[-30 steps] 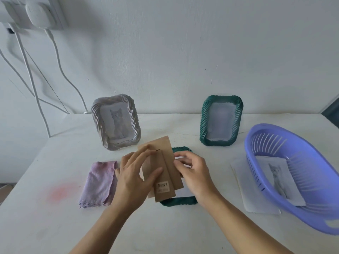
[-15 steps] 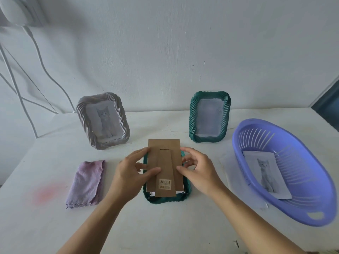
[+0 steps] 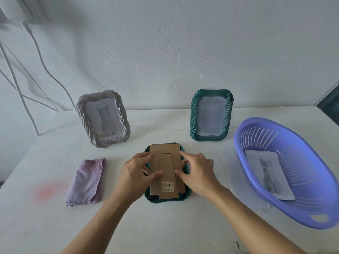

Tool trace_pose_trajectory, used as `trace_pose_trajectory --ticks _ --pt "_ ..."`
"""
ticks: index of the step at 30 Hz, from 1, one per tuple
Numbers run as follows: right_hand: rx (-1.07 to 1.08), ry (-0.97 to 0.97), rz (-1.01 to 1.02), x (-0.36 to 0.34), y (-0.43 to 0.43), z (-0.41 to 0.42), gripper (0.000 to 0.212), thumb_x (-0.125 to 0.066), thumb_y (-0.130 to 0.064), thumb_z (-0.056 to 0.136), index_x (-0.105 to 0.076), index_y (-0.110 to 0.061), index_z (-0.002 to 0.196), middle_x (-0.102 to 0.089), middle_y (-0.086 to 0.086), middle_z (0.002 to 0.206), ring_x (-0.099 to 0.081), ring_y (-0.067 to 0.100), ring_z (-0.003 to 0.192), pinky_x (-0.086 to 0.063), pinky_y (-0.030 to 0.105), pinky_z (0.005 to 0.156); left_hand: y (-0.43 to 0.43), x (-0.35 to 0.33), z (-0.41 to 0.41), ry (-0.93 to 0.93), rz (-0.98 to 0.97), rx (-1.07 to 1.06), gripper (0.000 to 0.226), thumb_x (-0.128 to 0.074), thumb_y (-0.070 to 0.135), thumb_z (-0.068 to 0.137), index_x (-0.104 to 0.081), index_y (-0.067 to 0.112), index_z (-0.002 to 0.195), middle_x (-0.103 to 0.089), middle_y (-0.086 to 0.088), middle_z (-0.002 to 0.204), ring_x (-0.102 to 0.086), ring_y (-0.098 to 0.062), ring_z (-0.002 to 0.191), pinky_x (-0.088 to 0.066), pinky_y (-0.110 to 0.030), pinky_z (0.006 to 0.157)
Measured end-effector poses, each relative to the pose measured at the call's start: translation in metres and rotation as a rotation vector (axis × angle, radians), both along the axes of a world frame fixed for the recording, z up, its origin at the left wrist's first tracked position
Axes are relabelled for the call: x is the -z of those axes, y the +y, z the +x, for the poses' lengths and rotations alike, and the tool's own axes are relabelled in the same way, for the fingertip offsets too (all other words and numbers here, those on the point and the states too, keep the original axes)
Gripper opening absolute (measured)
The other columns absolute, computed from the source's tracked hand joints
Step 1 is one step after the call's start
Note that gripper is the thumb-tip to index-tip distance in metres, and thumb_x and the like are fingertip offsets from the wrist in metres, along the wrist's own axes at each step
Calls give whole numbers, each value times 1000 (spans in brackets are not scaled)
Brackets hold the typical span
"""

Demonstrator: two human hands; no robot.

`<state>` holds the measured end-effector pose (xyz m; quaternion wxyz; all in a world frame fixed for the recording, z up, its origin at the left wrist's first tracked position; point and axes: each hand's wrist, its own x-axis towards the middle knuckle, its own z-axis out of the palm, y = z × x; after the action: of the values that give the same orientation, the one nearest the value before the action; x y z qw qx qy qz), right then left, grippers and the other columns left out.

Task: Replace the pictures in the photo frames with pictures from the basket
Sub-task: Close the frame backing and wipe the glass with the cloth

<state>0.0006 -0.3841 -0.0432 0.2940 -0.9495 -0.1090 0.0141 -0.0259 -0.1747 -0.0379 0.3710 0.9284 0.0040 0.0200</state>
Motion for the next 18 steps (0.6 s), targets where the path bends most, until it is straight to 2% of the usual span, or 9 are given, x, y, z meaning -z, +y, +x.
trace_pose_trajectory --ticks 6,7,10,12,15,18 --pt "-23 -35 -172 2 3 1 49 -60 -51 88 -51 -26 130 -62 -10 98 -49 19 103 -35 40 86 -2 0 2 28 82 23 60 -79 39 81 -61 18 134 -57 9 133 -57 2 83 -37 -4 67" --pt "-27 -44 -202 3 3 1 49 -58 -52 89 -50 -27 130 -61 -10 98 -49 19 103 -34 40 86 -3 1 2 32 98 24 60 -78 40 81 -61 18 134 -57 9 135 -57 0 83 -38 -7 70" --pt "-38 -64 -264 4 5 1 46 -55 -53 89 -49 -28 127 -59 -10 99 -48 20 103 -34 40 87 -3 3 2 44 143 23 59 -76 44 83 -61 18 134 -57 7 138 -61 -8 89 -48 -30 86" --pt "-43 -67 -279 5 5 0 45 -53 -53 89 -49 -28 126 -58 -10 101 -48 20 104 -34 41 87 -2 5 1 57 154 24 59 -74 47 83 -61 19 134 -56 6 141 -61 -13 102 -48 -38 94" --pt "-45 -56 -290 7 5 0 41 -52 -54 88 -51 -30 122 -57 -10 102 -48 20 104 -34 41 87 -2 7 0 62 171 24 60 -73 48 84 -61 19 135 -54 5 144 -54 -19 123 -44 -42 103" --pt "-52 -29 -296 9 4 0 41 -51 -55 87 -52 -31 121 -56 -10 104 -48 20 106 -34 42 88 -4 8 -2 67 178 26 55 -72 46 85 -65 16 130 -57 5 142 -55 -21 121 -44 -38 100"
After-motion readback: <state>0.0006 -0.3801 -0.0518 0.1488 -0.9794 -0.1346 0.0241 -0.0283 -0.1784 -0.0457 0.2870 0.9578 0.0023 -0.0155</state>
